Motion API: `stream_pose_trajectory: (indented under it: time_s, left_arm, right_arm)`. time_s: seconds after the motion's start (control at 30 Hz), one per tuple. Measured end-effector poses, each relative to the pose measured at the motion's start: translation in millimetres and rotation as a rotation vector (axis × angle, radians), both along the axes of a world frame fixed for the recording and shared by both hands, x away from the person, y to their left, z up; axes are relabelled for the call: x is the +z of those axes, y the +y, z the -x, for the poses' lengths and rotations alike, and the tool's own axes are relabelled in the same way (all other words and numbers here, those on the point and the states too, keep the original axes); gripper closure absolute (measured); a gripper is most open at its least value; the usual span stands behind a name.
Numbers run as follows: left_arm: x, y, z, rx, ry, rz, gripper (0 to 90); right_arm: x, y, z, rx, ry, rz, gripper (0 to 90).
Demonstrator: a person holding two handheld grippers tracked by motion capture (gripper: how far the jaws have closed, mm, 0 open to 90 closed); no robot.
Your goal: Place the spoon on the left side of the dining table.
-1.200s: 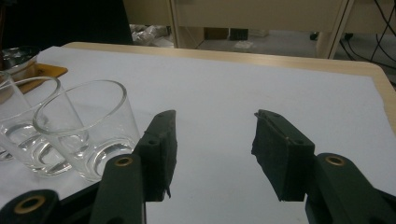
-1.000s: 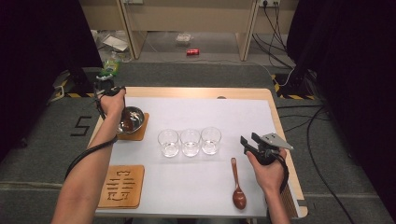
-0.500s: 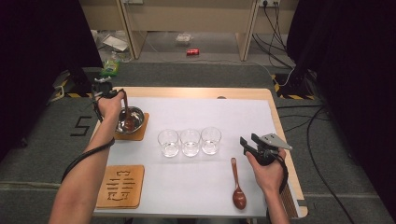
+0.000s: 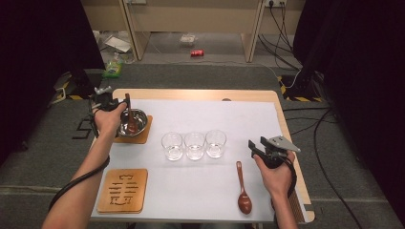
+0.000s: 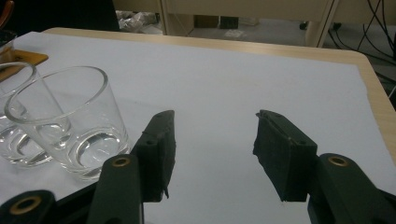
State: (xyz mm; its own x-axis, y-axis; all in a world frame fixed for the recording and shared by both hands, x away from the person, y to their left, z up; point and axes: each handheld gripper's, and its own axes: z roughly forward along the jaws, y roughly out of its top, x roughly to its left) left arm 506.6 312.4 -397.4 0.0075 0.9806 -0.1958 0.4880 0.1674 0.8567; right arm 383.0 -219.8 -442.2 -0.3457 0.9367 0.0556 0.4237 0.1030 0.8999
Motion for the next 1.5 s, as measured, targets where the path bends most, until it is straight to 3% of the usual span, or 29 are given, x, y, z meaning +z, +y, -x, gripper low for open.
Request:
stream_pose_trajectory:
  time_s: [0.2,0.43,0.53,0.73,0.97,1.07,1.13,1.27,1.4,1.5]
  left_arm:
    - [1.9,-0.3,21.8,-0.017,-0.027,0.015,44.9]
    - [-2.9,2.0,40.6,-0.040,-0.011,0.036,42.5]
    - [-3.8,5.3,53.8,-0.045,-0.034,0.064,41.7]
    - [-13.3,6.5,82.0,-0.063,-0.057,0.052,40.9]
    - [-26.8,1.1,118.1,-0.097,-0.106,0.038,40.7]
    - [-34.8,1.3,129.4,-0.099,-0.094,0.042,40.9]
    - [-36.9,1.7,132.0,-0.115,-0.078,0.042,41.1]
    - [-36.7,-0.1,137.2,-0.126,-0.084,0.057,41.4]
    - [-39.4,-5.3,137.5,-0.137,-0.080,0.044,41.5]
    - [-38.3,-9.1,135.4,-0.145,-0.089,0.042,41.6]
  right_arm:
    - [0.1,-1.7,-0.1,-0.006,0.012,0.021,47.7]
    - [2.9,-1.6,-3.7,-0.012,0.038,0.058,47.9]
    - [4.2,-2.7,-5.9,-0.019,0.054,0.062,47.9]
    - [7.7,-4.7,-11.8,-0.033,0.098,0.072,48.3]
    - [11.7,-16.2,-17.1,-0.059,0.222,0.101,48.5]
    - [14.7,-23.7,-16.5,-0.083,0.254,0.100,49.6]
    - [17.4,-28.8,-15.8,-0.099,0.287,0.102,50.5]
    - [20.4,-38.3,-14.4,-0.116,0.376,0.108,52.8]
    - [20.2,-46.6,-10.3,-0.140,0.462,0.104,59.3]
    - [20.0,-52.2,-5.5,-0.154,0.514,0.070,65.0]
